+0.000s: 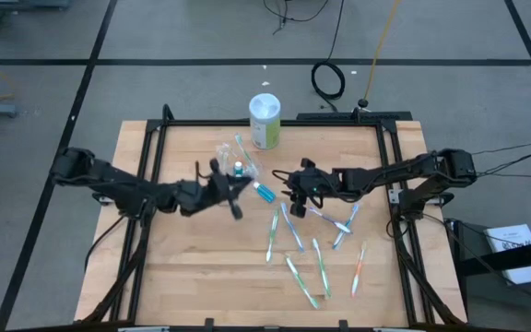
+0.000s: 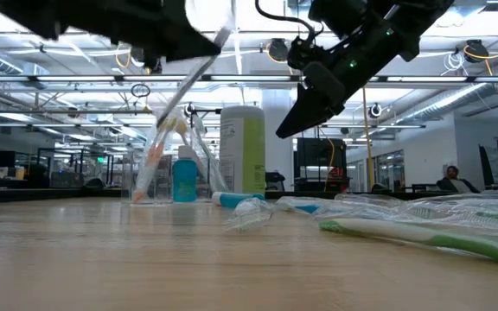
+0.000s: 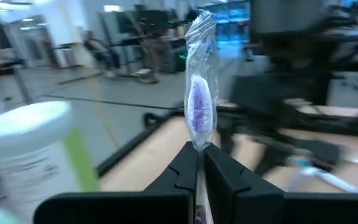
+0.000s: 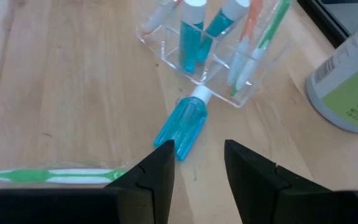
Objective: Pick & Place toothbrushing station
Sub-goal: Put the purple toothbrush into the transparent organizer
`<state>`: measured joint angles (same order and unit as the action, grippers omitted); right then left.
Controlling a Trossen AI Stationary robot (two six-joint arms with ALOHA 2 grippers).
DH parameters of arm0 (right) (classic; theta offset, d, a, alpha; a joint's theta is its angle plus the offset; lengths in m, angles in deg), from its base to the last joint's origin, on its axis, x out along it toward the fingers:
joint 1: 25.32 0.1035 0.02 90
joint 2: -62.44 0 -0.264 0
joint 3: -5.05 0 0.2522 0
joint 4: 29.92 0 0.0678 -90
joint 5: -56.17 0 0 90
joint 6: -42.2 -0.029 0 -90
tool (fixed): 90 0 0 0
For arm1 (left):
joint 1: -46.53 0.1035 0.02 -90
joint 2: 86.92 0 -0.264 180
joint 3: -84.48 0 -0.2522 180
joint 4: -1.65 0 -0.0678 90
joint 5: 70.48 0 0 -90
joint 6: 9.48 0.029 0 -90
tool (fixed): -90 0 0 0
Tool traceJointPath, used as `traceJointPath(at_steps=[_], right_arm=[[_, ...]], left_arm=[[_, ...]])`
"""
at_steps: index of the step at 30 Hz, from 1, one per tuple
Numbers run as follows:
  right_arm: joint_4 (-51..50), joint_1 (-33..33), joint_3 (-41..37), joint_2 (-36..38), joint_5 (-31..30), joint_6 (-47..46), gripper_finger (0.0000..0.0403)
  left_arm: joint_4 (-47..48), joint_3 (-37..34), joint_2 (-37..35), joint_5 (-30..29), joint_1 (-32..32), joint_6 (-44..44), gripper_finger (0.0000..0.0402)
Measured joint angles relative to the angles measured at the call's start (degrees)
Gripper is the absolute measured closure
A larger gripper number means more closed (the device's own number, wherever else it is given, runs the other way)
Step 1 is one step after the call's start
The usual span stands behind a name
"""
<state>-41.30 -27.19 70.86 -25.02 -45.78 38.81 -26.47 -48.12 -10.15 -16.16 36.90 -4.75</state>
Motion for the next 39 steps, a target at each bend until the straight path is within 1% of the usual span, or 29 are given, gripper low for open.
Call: traceJointPath(at_steps=[2, 4, 7, 9, 11, 14, 17, 20, 22, 27, 33, 36, 39], right_arm=[[0.0, 0.42, 0.0, 0.0, 0.0, 0.0, 0.0273], [0.0, 0.87, 0.0, 0.0, 0.0, 0.0, 0.0273], [0.12, 1.47, 0.0, 0.0, 0.0, 0.0, 0.0273], [0.2, 1.94, 0.0, 0.0, 0.0, -0.15, 0.0273], [0.2, 2.32, 0.0, 0.0, 0.0, -0.33, 0.0273], [0.2, 2.92, 0.0, 0.0, 0.0, -1.26, 0.0273], [0.22, 3.52, 0.0, 0.0, 0.0, -4.38, 0.0273], [0.35, 4.07, 0.0, 0.0, -0.04, -4.33, 0.0273], [1.31, 4.26, 0.0, 0.0, -0.26, -3.62, 0.0273], [5.43, 4.26, -1.42, 0.0, -0.24, -3.44, 0.0273], [13.74, 4.24, -8.69, -0.02, 0.0, -3.45, 0.0273], [18.7, 4.24, -12.63, -0.02, -0.02, -3.58, 0.0273], [24.75, 4.24, -15.54, -0.02, -0.02, -3.68, 0.0273]], left_arm=[[-4.58, -1.86, 0.13, 0.11, 2.27, 1.64, 0.039], [-6.65, -2.7, -0.04, -0.54, 4.68, 2.29, 0.0396], [-5.72, -4.27, 0.13, -3.84, 7.9, -2.63, 0.0396], [-5.69, -5.0, 0.14, -4.76, 8.77, -3.78, 0.0391], [-6.18, -5.06, 0.08, -7.99, 8.4, -3.08, 0.039], [-6.28, -5.08, 0.09, -14.54, 6.82, -2.58, 0.0397], [-5.16, -5.08, 0.07, -19.46, 5.15, -4.96, 0.0395], [-1.35, -5.08, 0.09, -23.85, 4.23, -8.29, 0.0386], [1.52, -5.08, 0.07, -25.59, 4.11, -11.84, 0.0386], [9.65, -5.08, 0.44, -26.33, 4.62, -21.21, 0.0397], [12.02, -5.08, 0.48, -30.12, 4.66, -23.42, 0.0383], [13.33, -5.08, 0.46, -29.51, 4.69, -26.49, 0.0382], [17.56, -5.08, 0.46, -27.61, 4.85, -31.98, 0.0391]])
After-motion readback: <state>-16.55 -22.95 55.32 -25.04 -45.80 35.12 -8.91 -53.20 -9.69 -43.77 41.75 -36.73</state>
